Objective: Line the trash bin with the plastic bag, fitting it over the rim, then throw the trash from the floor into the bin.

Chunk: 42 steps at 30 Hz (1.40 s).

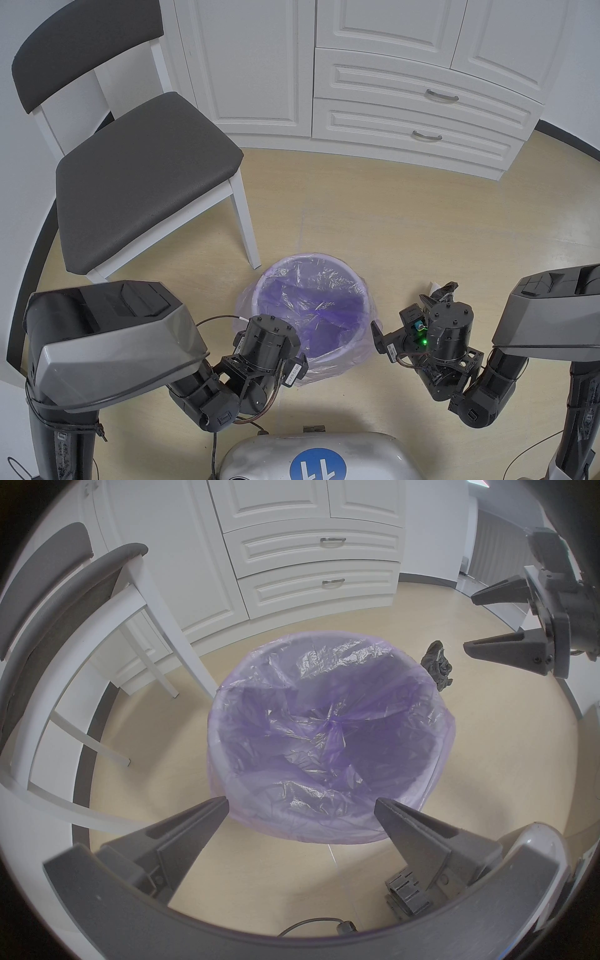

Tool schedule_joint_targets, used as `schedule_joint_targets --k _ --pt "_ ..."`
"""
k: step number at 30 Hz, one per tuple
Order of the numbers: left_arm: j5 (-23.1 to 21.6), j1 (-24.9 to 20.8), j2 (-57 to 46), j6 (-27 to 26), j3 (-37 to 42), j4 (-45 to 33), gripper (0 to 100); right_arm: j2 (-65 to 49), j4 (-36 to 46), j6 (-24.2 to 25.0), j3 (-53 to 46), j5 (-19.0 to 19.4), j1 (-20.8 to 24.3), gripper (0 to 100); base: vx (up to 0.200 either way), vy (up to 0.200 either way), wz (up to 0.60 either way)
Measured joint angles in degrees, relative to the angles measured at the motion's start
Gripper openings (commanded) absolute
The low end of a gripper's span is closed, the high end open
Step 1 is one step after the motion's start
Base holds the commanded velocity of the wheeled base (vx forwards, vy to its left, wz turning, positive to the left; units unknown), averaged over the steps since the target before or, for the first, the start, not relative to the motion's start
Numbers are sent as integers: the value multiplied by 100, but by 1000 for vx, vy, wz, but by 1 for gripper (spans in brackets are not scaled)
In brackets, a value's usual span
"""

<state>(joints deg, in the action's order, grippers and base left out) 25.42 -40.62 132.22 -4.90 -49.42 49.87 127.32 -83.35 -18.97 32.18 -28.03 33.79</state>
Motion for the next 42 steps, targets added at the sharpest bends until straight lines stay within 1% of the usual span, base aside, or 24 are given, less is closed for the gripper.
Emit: schedule_joint_targets --k 9,26,34,42 --pt "-10 -11 6 -115 111 7 100 50 2 0 4 -2 11 100 0 0 0" --pt "-2 27 223 -126 59 0 100 124 -5 0 30 0 11 100 0 0 0" --pt "1 27 72 -126 119 156 100 127 -5 0 41 0 11 100 0 0 0" --pt "1 -45 -134 -141 315 150 100 127 -5 1 52 0 11 100 0 0 0"
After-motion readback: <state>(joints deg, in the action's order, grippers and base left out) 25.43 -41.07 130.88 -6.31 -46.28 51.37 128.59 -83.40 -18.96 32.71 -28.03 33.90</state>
